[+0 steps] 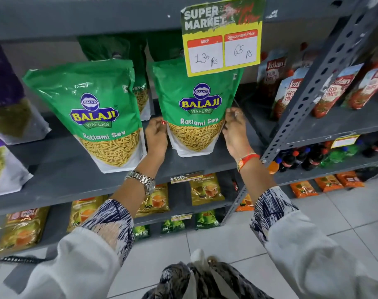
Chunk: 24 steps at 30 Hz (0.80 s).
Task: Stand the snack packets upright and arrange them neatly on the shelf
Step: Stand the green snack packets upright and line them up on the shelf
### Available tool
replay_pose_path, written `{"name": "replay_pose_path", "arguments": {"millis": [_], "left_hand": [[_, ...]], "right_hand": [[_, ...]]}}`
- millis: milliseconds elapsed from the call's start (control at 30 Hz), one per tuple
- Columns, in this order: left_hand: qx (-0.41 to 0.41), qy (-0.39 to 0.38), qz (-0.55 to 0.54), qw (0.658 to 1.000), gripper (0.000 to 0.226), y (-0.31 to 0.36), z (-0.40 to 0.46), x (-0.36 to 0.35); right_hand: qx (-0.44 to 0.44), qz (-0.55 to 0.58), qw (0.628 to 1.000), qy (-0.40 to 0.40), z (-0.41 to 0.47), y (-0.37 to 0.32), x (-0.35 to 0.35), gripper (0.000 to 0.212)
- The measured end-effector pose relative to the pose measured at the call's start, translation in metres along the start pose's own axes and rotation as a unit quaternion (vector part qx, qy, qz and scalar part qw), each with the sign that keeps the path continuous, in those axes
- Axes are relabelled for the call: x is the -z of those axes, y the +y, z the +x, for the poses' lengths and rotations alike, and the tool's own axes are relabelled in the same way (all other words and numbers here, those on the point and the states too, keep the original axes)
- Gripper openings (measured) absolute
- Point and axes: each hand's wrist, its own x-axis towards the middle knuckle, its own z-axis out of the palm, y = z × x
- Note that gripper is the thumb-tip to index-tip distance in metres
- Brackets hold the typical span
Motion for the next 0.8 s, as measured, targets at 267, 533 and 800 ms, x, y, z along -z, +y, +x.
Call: {"name": "replay_pose_path", "arguments": {"millis": [267, 533, 800], "left_hand": [[0.170, -0.057, -0.086, 0.980, 0.057, -0.001, -0.003, -0.010], [0.170, -0.079, -0.064, 0.980, 0.059, 0.007, -0.024, -0.015], [0.161, -0.088, -0.060, 0.981, 0.057, 0.008, -0.037, -0.015]], "right_hand": [[-0.120, -0.055, 0.987, -0.089, 0.000, 0.002, 0.003, 0.056], [-0.119, -0.056, 0.988, -0.079, -0.015, 0.003, 0.004, 0.056], [-0.112, -0.034, 0.991, -0.069, -0.026, 0.003, 0.009, 0.045]]}}
